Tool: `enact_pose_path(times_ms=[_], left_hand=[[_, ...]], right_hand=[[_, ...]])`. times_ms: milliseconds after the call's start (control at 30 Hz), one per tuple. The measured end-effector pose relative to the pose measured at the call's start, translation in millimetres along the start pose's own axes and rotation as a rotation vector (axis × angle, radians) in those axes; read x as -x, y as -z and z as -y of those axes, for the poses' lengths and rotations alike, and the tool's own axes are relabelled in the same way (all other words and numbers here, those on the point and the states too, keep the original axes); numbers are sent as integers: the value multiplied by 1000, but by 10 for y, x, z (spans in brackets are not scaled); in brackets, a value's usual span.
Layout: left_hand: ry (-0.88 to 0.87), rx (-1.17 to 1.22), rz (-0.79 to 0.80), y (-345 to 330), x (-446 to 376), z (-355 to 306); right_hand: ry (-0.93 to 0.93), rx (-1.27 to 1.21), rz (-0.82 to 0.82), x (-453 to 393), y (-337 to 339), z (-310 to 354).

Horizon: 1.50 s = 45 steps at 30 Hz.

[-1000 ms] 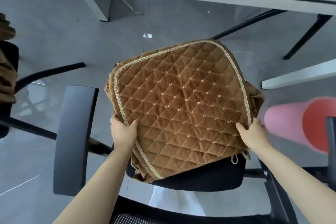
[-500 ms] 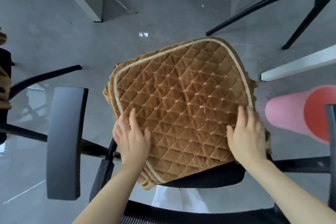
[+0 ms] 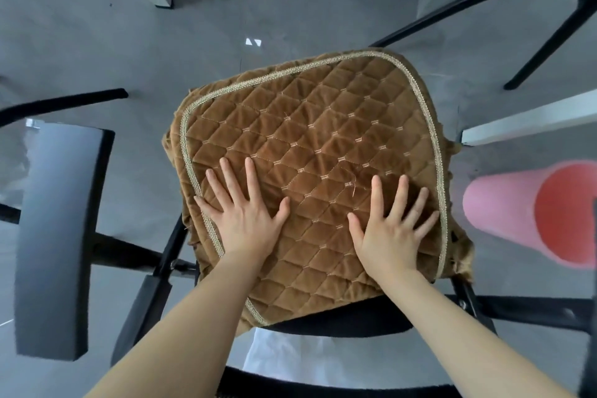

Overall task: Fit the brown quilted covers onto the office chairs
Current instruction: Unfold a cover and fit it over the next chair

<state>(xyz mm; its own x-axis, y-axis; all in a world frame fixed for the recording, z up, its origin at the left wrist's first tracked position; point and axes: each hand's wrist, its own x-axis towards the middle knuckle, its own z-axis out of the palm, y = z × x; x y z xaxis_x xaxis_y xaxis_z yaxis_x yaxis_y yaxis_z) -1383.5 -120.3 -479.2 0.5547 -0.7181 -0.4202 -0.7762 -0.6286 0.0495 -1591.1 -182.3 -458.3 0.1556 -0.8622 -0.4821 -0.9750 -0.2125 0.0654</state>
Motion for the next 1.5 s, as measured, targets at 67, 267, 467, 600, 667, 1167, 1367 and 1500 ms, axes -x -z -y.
enact_pose_path(times_ms=[67,267,467,600,667,1167,1367,1500], left_hand=[[9,17,25,96,17,-19],[57,35,11,566,-535,-4],[84,274,34,611,-1012,36],[83,339,86,549,-1092,79],[77,341,98,584,-1140,77],[488,571,69,574,-667,471],[545,769,-8,721,-673,477],[477,782,-79,757,-578,464]], right_hand=[[-33,-17,10,-42,188,7],[201,-25,-110,-766,806,240],[311,9,47,-1462,863,373],[323,-23,49,-1548,762,333],[318,-109,66,-1613,799,337],[-243,-564,91,-1252,957,-480],[-205,-592,-15,-1090,1071,-519],[-251,-589,-49,-882,1030,-580]])
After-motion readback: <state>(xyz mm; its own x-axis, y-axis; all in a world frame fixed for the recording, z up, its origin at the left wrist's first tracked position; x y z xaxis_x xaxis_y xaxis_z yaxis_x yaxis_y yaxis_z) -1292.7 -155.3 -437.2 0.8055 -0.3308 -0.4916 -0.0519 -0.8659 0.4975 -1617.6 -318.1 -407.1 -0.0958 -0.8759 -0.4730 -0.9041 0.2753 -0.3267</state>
